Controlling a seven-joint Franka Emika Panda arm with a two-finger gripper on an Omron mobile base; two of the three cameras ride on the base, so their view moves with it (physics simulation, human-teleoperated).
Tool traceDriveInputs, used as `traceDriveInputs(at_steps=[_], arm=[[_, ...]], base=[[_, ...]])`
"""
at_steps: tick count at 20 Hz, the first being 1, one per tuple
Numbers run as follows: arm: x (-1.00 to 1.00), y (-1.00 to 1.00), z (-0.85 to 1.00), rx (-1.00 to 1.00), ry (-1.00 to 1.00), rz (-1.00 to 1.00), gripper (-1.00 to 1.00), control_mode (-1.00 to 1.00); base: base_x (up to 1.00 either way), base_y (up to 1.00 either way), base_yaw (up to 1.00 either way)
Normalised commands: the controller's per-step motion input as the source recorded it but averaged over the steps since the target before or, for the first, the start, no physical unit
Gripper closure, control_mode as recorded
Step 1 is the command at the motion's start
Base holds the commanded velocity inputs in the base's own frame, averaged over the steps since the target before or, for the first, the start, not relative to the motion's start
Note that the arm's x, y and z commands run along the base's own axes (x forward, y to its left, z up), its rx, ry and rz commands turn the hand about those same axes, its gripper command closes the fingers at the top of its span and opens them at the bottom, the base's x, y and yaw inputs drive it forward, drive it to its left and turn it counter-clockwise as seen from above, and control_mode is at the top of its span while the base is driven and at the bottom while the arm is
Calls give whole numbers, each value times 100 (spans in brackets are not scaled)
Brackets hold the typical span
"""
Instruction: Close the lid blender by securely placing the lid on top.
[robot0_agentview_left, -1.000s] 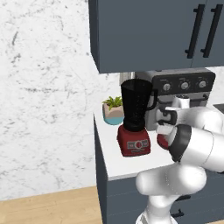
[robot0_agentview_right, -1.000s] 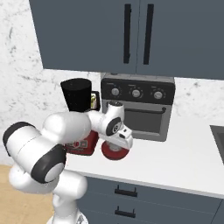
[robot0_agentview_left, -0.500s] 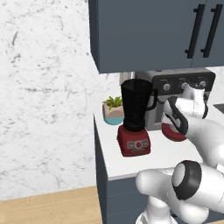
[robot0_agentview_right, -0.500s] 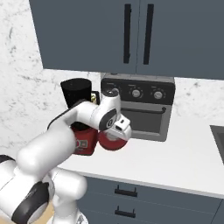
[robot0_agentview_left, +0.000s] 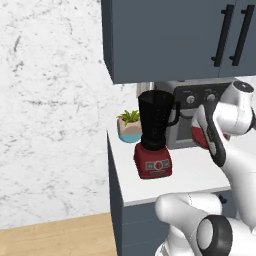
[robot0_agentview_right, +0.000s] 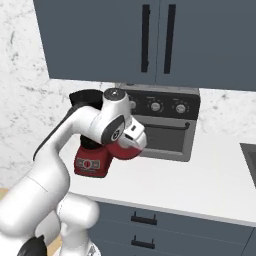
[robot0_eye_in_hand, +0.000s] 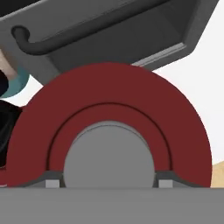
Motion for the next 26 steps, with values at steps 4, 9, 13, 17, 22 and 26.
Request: traceDriveInputs(at_steps=[4,9,13,17,22,26], arm=[[-2,16,100,-7,-10,0,100,-100],[0,26,100,-14,-3,0,100,-100],[0,33,100,-18,0,0,100,-100],[0,50,100,-8,7,1,100,-100],[0,78,75,0,15,11,100,-100],[5,78,9,2,10,10,100,-100]], base=[[0,0,0],[0,0,0],[0,0,0],[0,0,0],[0,0,0],[0,0,0]])
